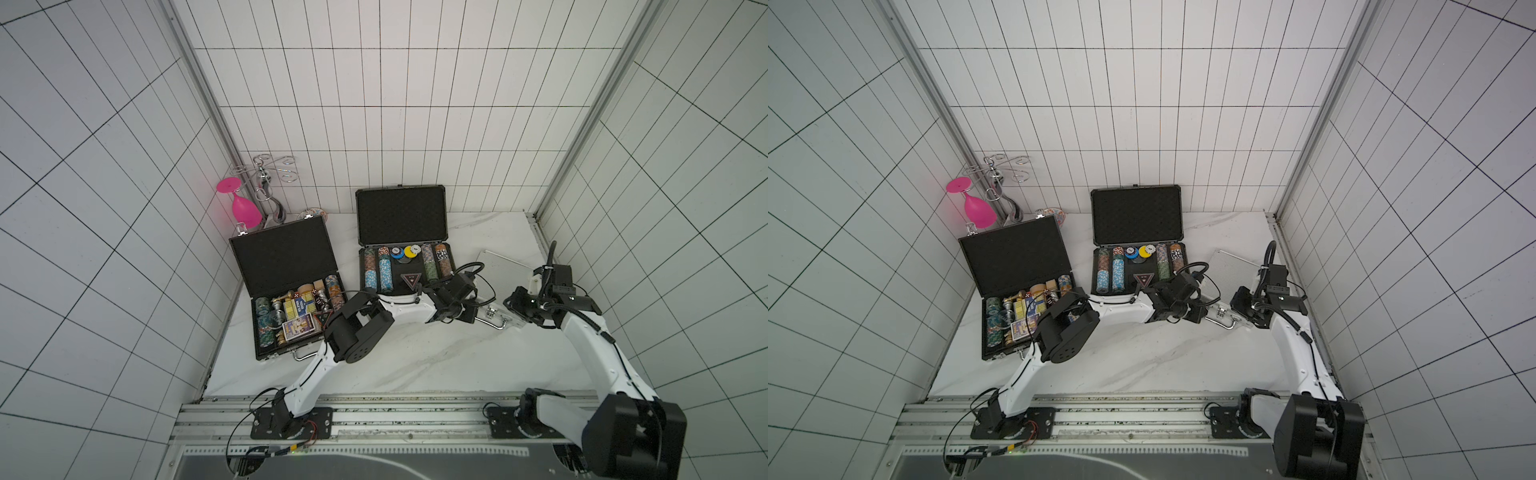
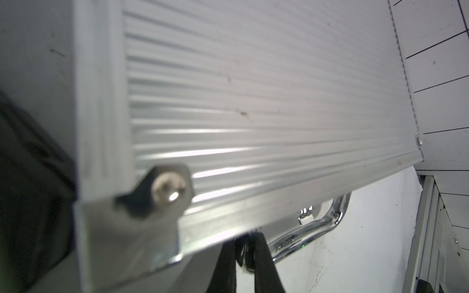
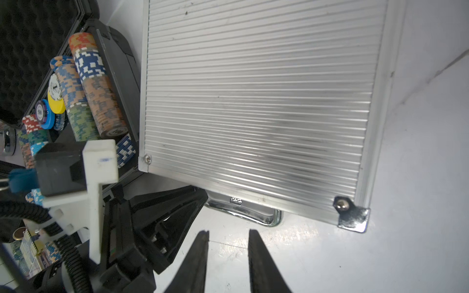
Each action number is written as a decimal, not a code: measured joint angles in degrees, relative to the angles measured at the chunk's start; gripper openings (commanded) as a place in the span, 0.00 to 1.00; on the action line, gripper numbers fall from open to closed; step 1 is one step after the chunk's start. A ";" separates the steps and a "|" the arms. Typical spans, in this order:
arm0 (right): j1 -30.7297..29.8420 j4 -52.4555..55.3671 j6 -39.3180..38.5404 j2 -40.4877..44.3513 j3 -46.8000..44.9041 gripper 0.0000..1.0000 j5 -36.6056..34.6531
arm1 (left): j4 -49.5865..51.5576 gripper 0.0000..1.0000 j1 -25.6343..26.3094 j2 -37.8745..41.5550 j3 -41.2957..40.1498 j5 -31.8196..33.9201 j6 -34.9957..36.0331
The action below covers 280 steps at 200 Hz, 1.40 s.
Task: Close the poker set cases
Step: Adjust the poker set case at the center of the board.
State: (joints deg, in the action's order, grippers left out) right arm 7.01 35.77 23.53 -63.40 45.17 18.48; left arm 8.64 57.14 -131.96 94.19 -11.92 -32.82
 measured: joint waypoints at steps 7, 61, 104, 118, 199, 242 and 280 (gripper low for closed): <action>-0.20 0.26 -0.09 0.42 0.00 0.33 0.17 | 0.07 0.00 -0.02 0.26 -0.26 -0.04 -0.07; -1.51 -0.13 -0.74 0.37 -1.27 0.43 1.03 | 0.20 0.00 -0.22 1.07 -0.74 -0.50 -0.81; -2.67 -0.46 -0.85 -0.57 -1.31 0.42 1.01 | 0.22 0.00 -0.26 1.51 -0.90 -0.59 -0.81; -2.67 -0.46 -0.68 -0.83 -1.42 0.41 0.90 | 0.26 0.00 -0.26 1.51 -0.90 -0.57 -0.83; -2.67 -1.31 1.25 -1.79 -1.84 0.47 -4.50 | 0.42 0.11 -0.26 1.51 -1.01 -0.59 -0.83; -2.64 -1.77 1.51 -3.32 -1.81 0.48 -5.09 | 0.15 0.28 -0.24 1.38 -0.26 -1.22 -0.79; -2.51 -2.12 1.77 -3.41 -1.73 0.48 -5.05 | 2.12 0.32 0.33 -0.31 2.58 0.28 -0.17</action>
State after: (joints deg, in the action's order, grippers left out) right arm 4.49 33.65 25.30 -66.81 43.44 13.43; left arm 10.76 57.47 -132.27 96.77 -11.64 -32.99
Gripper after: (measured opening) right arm 0.475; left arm 0.295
